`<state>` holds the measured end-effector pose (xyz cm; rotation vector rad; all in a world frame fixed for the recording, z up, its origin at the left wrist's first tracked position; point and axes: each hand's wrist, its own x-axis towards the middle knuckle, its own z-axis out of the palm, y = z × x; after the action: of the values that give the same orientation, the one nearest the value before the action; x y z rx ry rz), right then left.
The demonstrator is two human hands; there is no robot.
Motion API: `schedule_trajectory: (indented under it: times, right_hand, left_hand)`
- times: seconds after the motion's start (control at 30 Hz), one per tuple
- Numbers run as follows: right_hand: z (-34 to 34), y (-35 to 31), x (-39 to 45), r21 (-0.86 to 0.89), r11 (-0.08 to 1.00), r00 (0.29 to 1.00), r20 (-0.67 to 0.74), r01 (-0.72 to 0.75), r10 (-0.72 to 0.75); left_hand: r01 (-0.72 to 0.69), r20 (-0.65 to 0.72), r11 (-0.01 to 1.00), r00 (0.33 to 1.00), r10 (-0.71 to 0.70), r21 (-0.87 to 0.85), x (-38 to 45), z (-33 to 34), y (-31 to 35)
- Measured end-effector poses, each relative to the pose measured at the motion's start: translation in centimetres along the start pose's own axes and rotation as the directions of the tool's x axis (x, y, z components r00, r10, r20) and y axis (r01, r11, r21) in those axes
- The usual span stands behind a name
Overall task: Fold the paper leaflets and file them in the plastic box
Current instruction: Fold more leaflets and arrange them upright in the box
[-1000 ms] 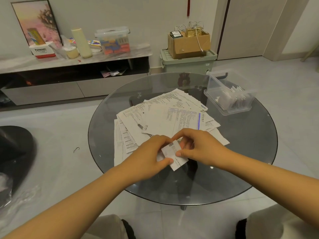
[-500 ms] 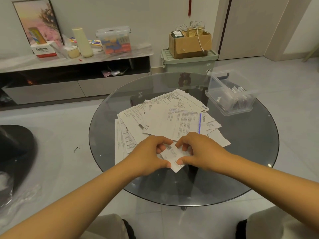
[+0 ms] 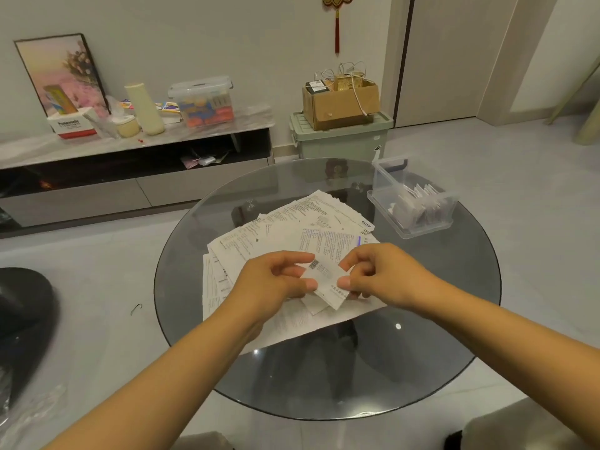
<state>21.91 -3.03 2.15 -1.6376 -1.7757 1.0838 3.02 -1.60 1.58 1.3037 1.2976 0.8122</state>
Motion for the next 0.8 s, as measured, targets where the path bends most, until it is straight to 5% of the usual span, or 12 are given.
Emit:
schedule_trajectory:
  times: [0.13, 0.5, 0.8]
  right_hand:
    - [-2.2, -0.4, 0.4, -0.036, 0.999, 0.994, -0.104, 0.034, -0.038]
    - [-7.3, 1.2, 2.8, 0.098, 0.993, 0.945, -0.326, 0.062, -0.027]
    - [-12.7, 4.1, 4.7, 0.067, 0.998, 0.702, -0.712, 0.017, 0.035]
  left_hand:
    - [0.037, -0.011, 0.991, 0.999, -0.039, -0.130, 1.1, 1.3, 1.5]
    - [-0.114, -0.025, 0.993, 0.993, 0.114, -0.014, 7.0, 5.1, 6.0]
    - [-0.284, 0.062, 0.955, 0.958, 0.279, 0.091, 13.8, 10.9, 9.3]
